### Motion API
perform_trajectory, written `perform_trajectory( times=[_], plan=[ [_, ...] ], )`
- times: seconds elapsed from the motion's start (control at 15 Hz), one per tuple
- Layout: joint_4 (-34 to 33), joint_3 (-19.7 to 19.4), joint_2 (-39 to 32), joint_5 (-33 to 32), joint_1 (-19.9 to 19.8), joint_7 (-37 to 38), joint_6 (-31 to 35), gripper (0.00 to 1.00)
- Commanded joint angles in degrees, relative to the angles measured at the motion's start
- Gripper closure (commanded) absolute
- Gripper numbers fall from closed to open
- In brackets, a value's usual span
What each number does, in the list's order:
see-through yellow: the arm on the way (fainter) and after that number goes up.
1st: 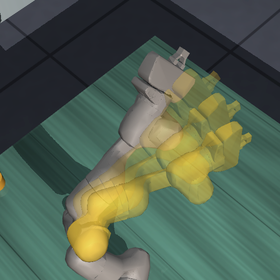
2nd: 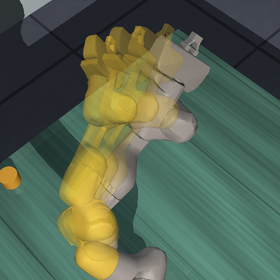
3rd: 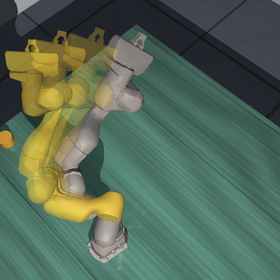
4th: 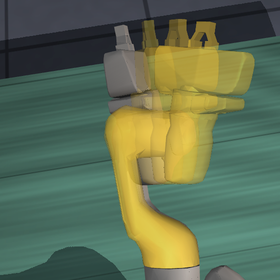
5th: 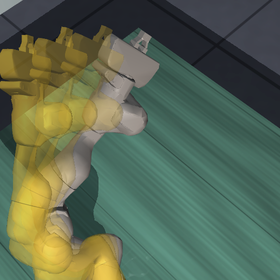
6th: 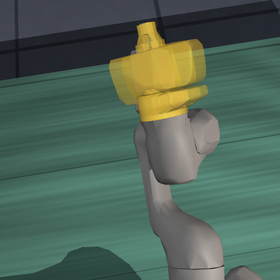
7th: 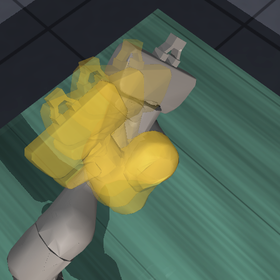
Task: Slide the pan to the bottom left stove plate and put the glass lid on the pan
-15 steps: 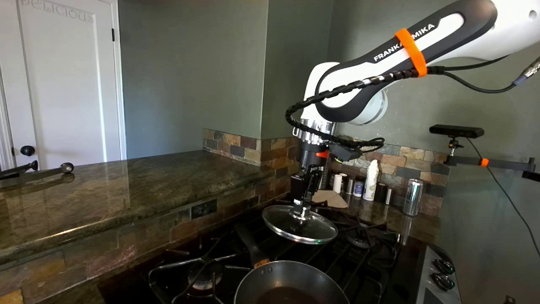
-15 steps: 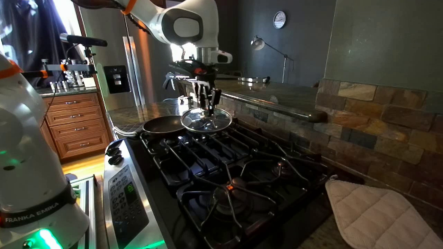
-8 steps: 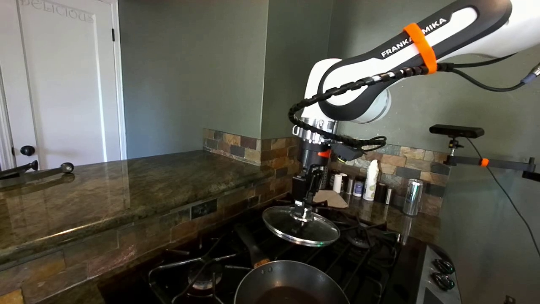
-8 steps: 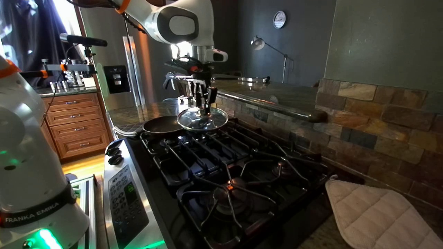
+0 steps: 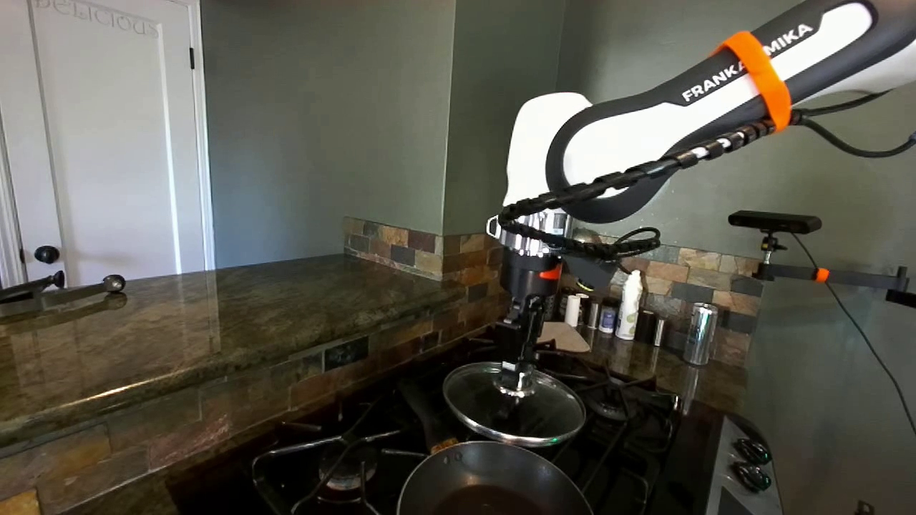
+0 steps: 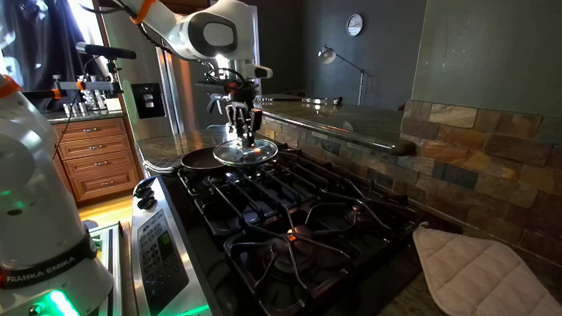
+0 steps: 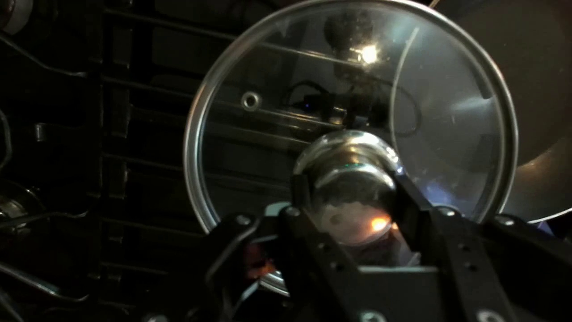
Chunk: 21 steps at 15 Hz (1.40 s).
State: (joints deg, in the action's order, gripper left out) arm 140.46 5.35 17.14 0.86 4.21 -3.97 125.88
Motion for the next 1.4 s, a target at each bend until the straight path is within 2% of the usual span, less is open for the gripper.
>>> perform_trajectory(
  times=[0.0, 0.6, 1.2, 1.27, 1.33],
  plan=[
    [3.40, 1.80, 5.41, -0.34, 2.28, 1.91, 0.90, 0.77],
    [3.28, 7.41, 5.77, 0.19, 5.90, 11.54, 0.33, 0.77],
    [4.95, 10.03, 6.20, 1.18, 7.56, 18.14, 1.75, 0.77],
    [2.99, 9.17, 4.25, 0.62, 7.27, 15.62, 0.04, 0.52],
    [3.26, 9.41, 4.34, 0.62, 7.27, 16.36, 0.21, 0.52]
  ],
)
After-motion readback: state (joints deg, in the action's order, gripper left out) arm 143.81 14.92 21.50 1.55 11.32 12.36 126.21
